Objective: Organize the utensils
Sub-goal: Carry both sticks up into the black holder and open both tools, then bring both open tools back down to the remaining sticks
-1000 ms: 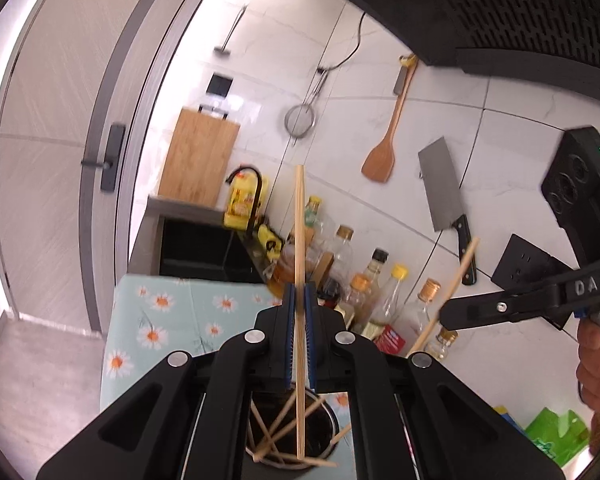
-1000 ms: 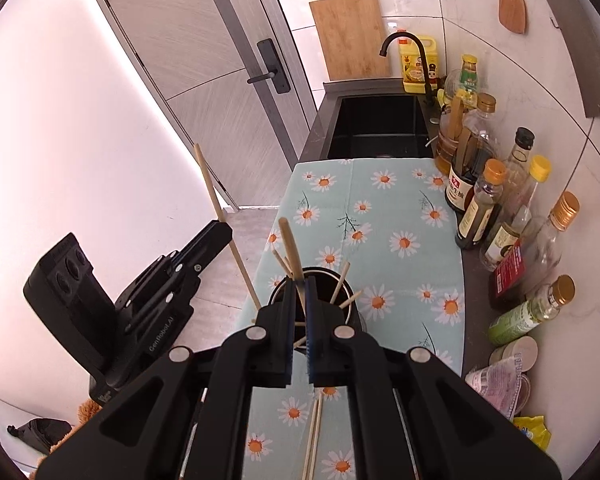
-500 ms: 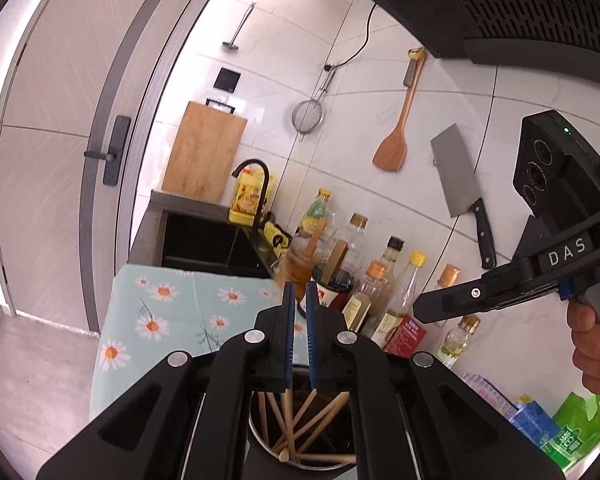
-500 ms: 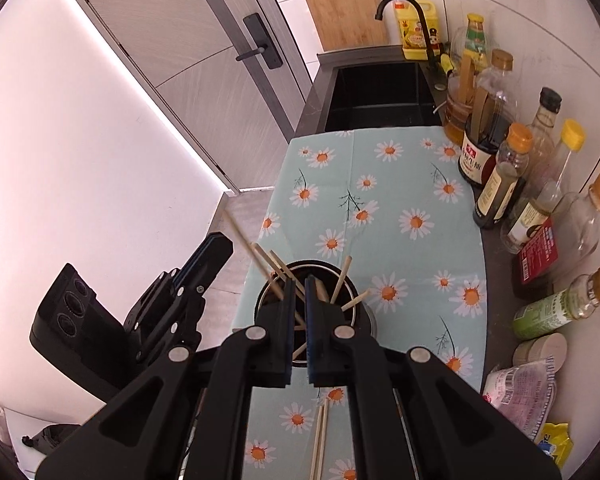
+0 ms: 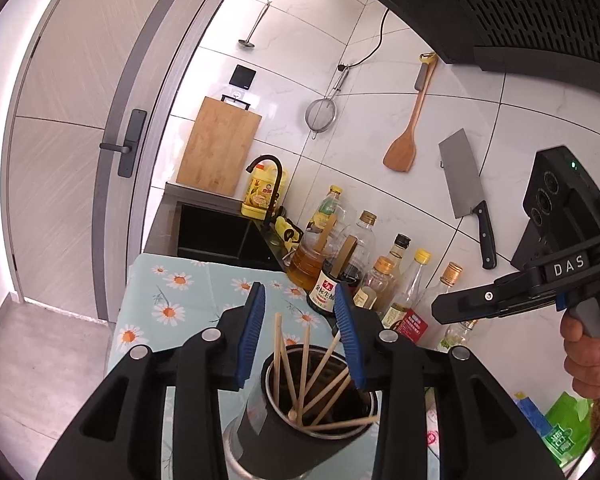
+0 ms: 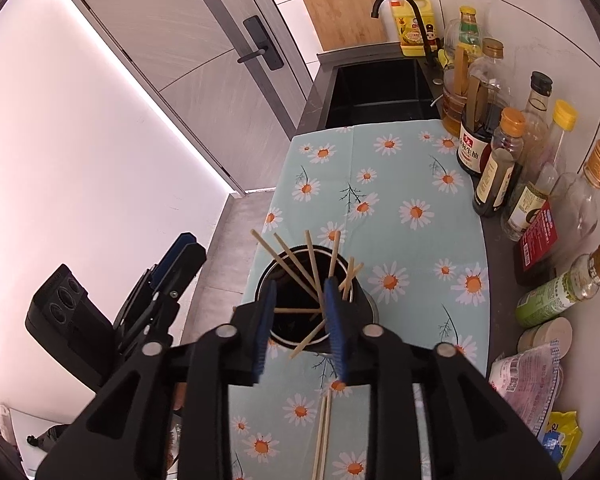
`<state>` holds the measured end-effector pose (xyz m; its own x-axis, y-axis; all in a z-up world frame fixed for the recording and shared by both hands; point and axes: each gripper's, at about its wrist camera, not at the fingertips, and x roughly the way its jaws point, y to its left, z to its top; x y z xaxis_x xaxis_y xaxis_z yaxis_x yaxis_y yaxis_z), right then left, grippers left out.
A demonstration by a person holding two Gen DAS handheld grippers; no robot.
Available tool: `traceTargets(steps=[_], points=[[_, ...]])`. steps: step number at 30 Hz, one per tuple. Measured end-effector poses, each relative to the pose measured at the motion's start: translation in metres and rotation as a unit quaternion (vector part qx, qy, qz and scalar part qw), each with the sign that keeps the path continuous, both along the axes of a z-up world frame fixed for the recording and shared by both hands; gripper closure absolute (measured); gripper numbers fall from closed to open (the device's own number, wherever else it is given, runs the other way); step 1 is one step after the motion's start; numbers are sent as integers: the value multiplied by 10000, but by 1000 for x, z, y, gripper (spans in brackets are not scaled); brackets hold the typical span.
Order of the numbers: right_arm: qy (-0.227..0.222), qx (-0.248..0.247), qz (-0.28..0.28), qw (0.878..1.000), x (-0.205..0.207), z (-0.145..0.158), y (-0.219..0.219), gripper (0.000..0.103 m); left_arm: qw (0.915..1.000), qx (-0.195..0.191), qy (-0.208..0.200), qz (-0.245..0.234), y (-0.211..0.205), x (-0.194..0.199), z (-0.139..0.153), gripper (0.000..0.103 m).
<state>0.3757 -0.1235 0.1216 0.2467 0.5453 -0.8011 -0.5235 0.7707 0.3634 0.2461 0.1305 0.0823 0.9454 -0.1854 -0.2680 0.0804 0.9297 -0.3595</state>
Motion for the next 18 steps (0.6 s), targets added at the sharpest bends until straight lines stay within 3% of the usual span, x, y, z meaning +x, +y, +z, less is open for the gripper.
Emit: traceTargets(steps=[3,5,9,11,18], points=[[12,3,38,10000,-11,-3,-6,62,10000,-76,27,41,4,-16,5,52],[55,51,103,9999,-19,-7,-10,49,9998,-155,114,8,6,-27,8,39],[144,54,233,9996,-35,-20,-17,38,9990,-171,396,-121,4,-48,10,29],[191,63,216,9996,-43,-27,-21,33,9983,-186,519,-173,3,-56,9,17],[178,-212,234,9993,-63,-57,-36,23,9957,-277,878,-83,3,-85,3,10]])
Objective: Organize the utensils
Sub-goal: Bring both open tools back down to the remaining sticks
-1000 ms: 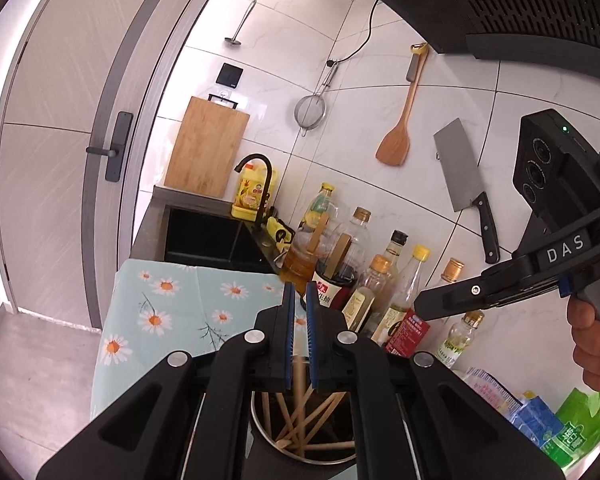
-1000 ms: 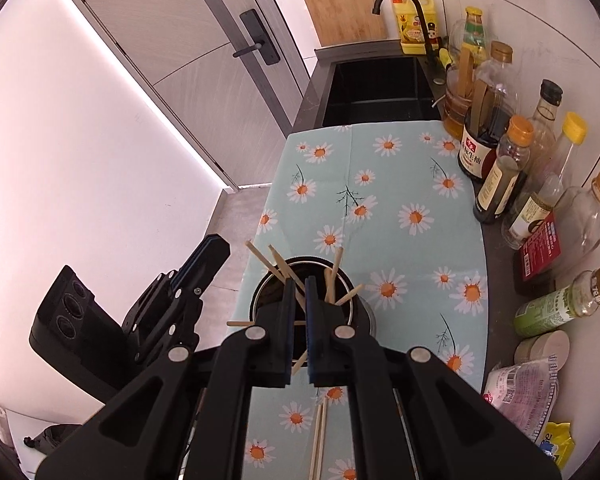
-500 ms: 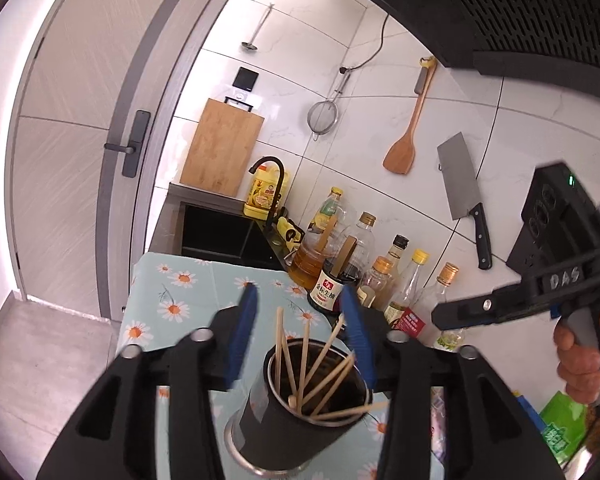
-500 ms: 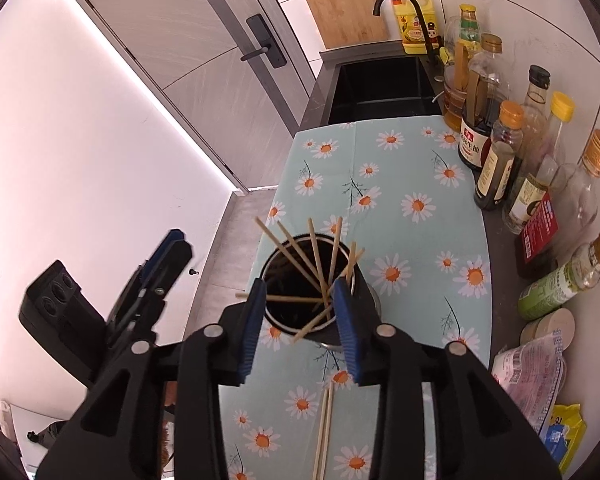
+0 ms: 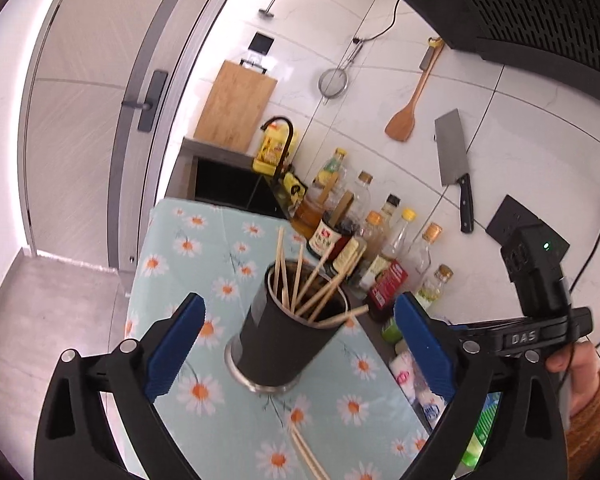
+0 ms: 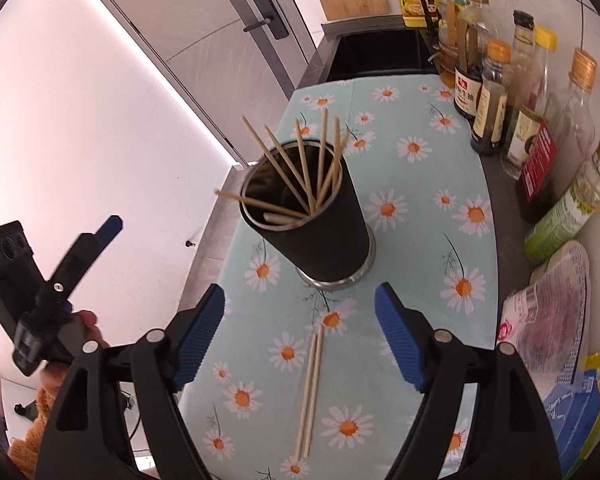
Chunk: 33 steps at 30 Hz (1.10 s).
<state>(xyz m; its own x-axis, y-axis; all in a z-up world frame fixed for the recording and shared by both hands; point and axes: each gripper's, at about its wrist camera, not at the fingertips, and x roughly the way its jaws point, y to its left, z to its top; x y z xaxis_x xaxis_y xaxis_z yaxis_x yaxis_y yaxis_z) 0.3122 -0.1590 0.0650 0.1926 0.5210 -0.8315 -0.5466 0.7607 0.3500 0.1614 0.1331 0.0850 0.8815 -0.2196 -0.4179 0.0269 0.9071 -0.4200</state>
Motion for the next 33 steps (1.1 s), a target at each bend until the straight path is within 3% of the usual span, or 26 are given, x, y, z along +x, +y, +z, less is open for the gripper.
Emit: traceTargets(steps=[5,11,12,14,18,24,33], points=[[-64,-296,122,9995,-14,-26,-5,22,9993,141,329,49,-2,-15,-16,8],[411,-855,353,9949,-24,-88,0,23,9931,118,1164,-26,-9,-15,-53,8],[507,-944,399,9934,-26,-98,2,27,9914,137,1302,-29,-11,-15,-60,8],[741,-1116,487,9898,-28,-119,5,45,9873,101,1579,-143,-16,-14,-77,8],[1046,-1286,602,9843,-33,-145,12,51,9780,28,2070,-244,-21,-15,-105,8],[1222,-1424,683,9799,-33,-160,21,65,9599,129,2768,-420,-34,-13,-138,8],[1337,-1617,705,9752,-35,-173,33,77,9408,195,3352,-469,-39,-18,-163,8]])
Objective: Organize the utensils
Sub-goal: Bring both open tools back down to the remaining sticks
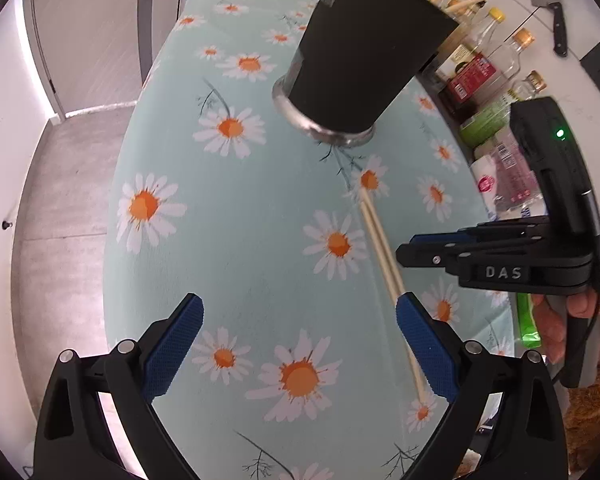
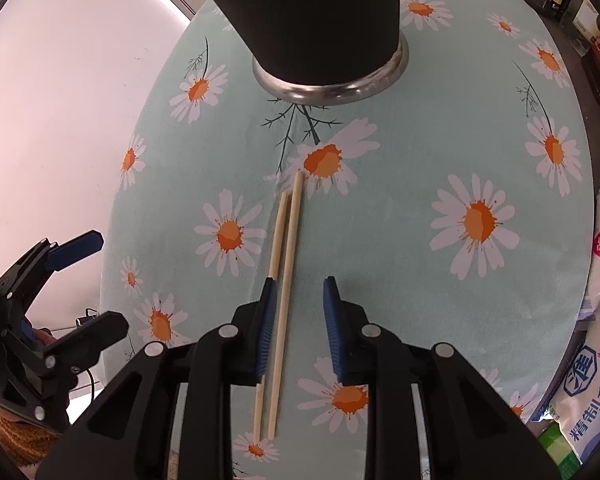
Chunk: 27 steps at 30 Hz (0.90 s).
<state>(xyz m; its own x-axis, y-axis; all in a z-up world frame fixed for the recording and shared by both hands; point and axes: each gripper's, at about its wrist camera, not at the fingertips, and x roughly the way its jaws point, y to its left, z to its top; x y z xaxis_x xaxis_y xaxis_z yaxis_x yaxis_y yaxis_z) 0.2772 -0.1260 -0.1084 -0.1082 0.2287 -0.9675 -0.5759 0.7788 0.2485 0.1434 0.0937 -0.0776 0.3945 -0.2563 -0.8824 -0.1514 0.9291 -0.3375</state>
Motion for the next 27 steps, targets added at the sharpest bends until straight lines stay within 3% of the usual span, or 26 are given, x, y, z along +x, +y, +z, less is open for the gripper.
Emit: traceTargets(steps=[8,27], points=[[-153,-311,92,9994,-8,-7,20,87,9996,48,283,-65,-3,-2,-10,8],[-131,-1255,-140,9919,-11,-23,62,96,9992,-43,404,-66,7,-6,-16,8]])
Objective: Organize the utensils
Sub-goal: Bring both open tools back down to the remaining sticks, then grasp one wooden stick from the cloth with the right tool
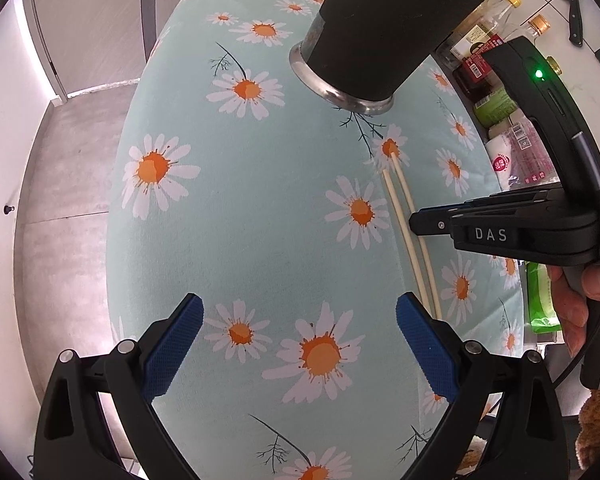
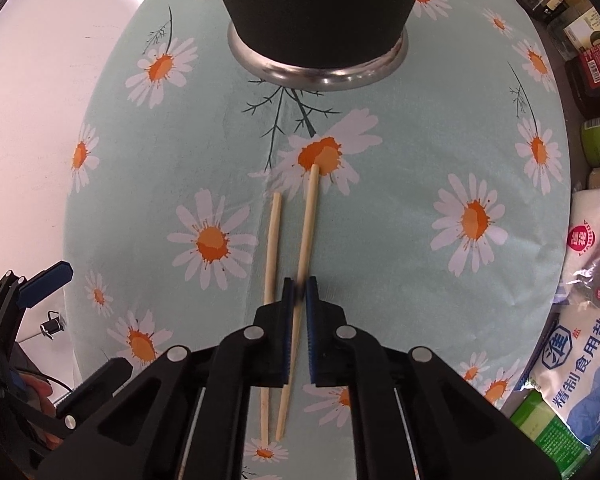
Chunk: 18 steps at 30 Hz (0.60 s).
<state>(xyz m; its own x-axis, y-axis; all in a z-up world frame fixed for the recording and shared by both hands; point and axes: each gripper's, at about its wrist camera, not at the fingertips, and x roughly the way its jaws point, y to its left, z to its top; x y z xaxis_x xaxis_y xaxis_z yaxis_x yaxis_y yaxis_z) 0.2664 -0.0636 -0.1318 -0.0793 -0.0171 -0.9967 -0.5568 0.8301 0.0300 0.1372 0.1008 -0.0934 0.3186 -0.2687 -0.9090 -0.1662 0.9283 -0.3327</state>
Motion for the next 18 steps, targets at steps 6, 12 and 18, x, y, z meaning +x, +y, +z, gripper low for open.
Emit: traceTargets(steps=[6,12,18], points=[[-58,-107,105,9999,-4,-2,9,97,10000,-41,49,35,-1,0,-2,8],[257,181,-60,9995,5,-2,-4,97,9997,-14,194,118,-3,2,-7,8],[421,474,-253,9977,13,2,-28,97,9991,17,390,159,-17,13,-7,8]])
